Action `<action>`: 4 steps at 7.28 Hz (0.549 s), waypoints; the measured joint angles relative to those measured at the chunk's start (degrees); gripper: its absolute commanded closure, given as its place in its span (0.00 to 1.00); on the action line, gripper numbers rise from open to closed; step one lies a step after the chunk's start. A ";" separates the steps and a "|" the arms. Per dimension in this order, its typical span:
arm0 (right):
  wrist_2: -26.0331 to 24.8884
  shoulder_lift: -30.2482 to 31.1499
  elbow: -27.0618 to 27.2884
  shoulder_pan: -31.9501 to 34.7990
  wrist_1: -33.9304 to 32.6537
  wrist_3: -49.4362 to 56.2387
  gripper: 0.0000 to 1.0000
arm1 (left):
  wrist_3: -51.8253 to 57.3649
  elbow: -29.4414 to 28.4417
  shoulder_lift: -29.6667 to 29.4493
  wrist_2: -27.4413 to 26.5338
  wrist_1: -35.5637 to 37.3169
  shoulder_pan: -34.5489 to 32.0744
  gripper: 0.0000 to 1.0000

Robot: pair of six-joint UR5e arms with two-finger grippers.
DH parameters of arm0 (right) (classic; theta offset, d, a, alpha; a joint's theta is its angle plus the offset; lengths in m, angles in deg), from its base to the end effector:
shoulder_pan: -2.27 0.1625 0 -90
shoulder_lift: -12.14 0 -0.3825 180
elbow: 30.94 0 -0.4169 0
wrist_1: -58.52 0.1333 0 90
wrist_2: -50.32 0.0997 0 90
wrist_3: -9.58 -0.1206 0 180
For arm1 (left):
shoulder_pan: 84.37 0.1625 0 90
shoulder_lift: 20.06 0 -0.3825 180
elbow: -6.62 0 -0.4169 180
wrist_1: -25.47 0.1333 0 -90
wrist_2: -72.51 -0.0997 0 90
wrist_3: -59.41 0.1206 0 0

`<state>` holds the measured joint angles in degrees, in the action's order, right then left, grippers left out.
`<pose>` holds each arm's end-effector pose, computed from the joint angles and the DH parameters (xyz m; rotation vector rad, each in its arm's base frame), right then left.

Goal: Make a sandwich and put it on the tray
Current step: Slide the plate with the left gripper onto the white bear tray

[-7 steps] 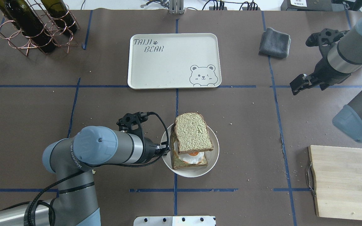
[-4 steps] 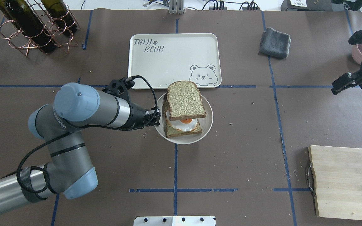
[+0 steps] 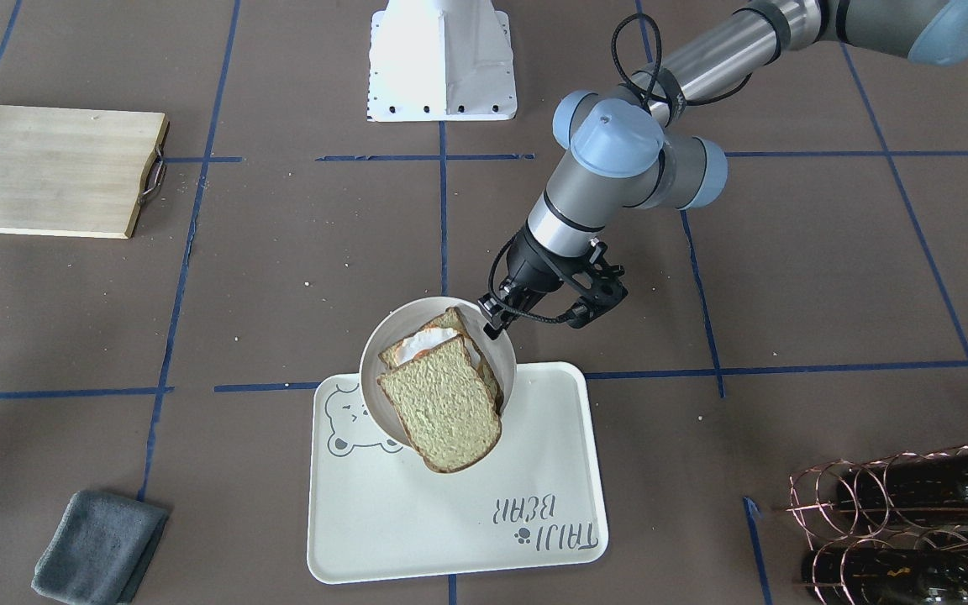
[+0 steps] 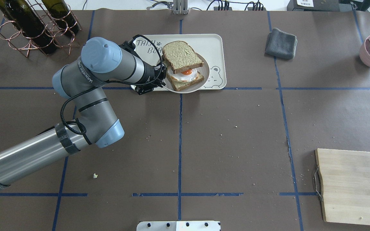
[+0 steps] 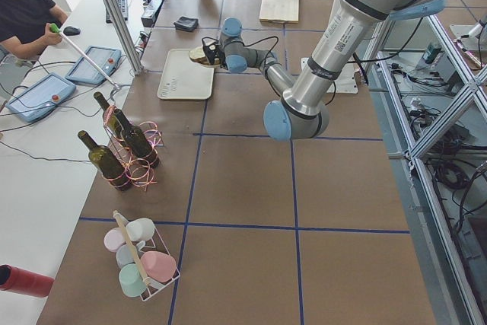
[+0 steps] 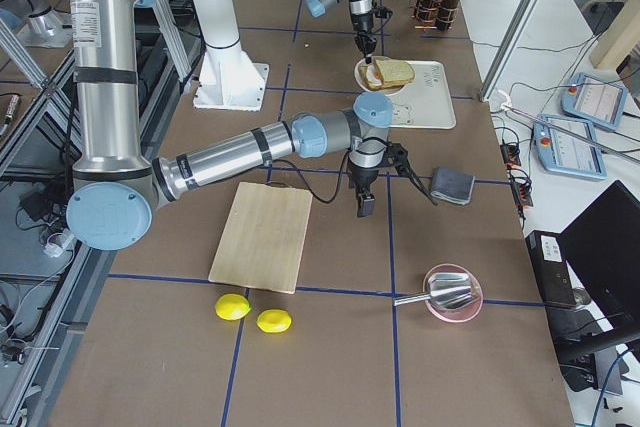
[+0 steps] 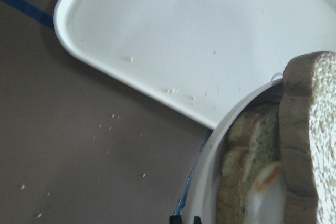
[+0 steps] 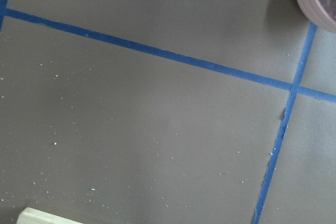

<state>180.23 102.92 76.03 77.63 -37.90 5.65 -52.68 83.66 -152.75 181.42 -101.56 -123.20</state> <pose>-0.0746 -0.5067 0.5030 0.0494 -0.7138 -0.2383 0.5373 -0.5534 0.1903 -0.1237 1.2144 -0.7406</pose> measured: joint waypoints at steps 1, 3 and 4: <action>0.49 0.13 -0.81 1.04 0.06 0.67 0.00 | -4.04 -4.55 -1.91 -1.26 -2.06 -0.83 1.00; 1.02 -0.82 -1.31 2.38 0.15 0.79 0.00 | -7.84 -12.37 -6.29 -3.87 -4.12 -1.14 1.00; 1.16 -1.47 -1.24 2.97 0.17 0.78 0.00 | -8.22 -15.07 -7.93 -4.74 -4.48 -0.90 1.00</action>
<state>181.39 101.45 74.79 80.60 -37.73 6.42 -60.90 68.59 -160.68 176.69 -106.05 -124.09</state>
